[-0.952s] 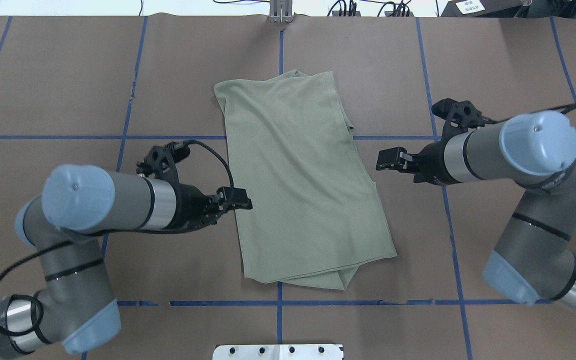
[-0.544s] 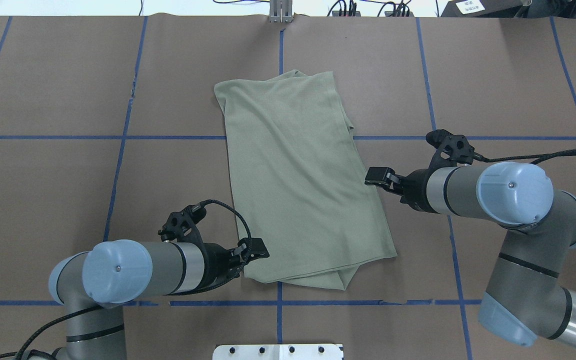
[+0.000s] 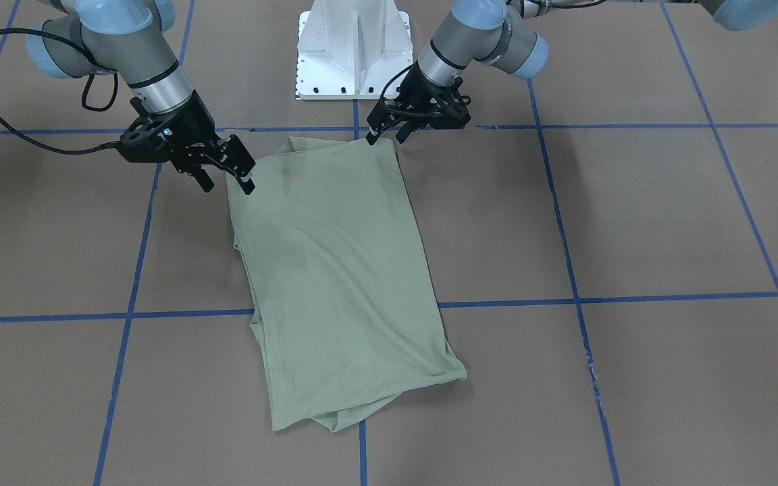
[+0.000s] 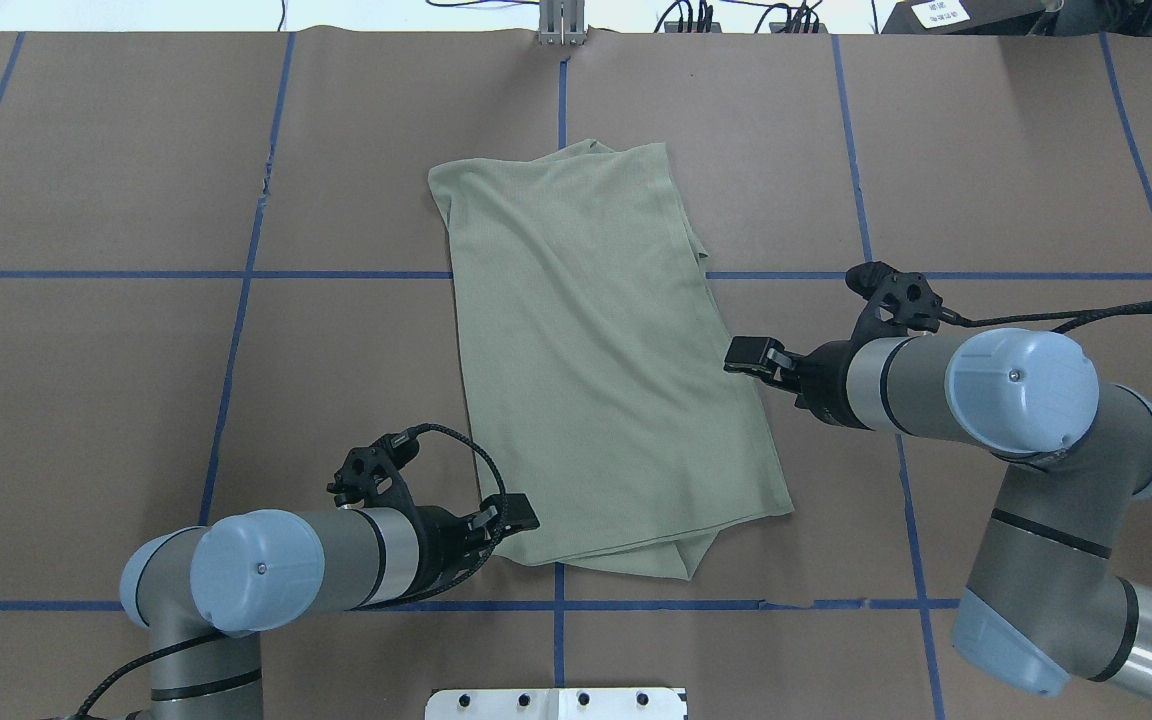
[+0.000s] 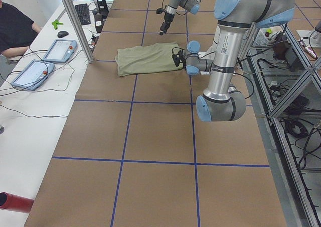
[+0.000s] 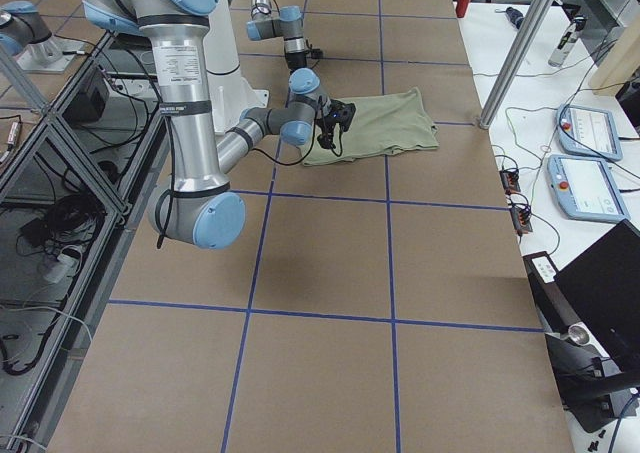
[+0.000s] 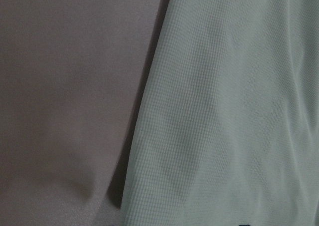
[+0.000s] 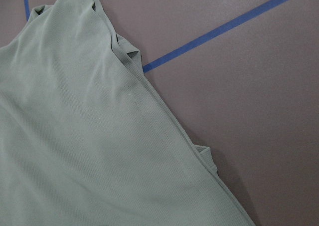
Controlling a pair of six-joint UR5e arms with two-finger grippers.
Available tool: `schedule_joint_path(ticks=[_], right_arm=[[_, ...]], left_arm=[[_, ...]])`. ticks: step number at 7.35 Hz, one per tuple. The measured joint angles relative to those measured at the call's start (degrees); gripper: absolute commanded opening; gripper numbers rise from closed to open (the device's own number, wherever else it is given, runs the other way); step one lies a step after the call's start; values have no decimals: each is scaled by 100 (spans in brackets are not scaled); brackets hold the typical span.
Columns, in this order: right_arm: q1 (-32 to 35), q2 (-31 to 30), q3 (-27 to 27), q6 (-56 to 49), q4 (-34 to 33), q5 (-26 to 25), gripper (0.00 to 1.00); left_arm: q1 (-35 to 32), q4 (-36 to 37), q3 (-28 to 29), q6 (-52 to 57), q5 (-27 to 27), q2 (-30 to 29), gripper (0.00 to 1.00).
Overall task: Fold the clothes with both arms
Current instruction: 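Place the left gripper at the near shirt corner while the right hovers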
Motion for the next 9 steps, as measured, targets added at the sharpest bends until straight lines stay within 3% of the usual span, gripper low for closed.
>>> schedule_joint_path(ticks=[3, 7, 8, 9], right_arm=[[-5, -1, 0, -12, -1, 6, 100], [-6, -24, -2, -19, 6, 7, 100], [-6, -32, -2, -21, 6, 7, 100], [-6, -41, -1, -21, 6, 7, 100]], left_arm=[[27, -2, 135, 14, 44, -47, 70], [33, -1, 151, 15, 133, -74, 70], [33, -1, 156, 15, 136, -78, 56], [33, -1, 158, 13, 137, -79, 31]])
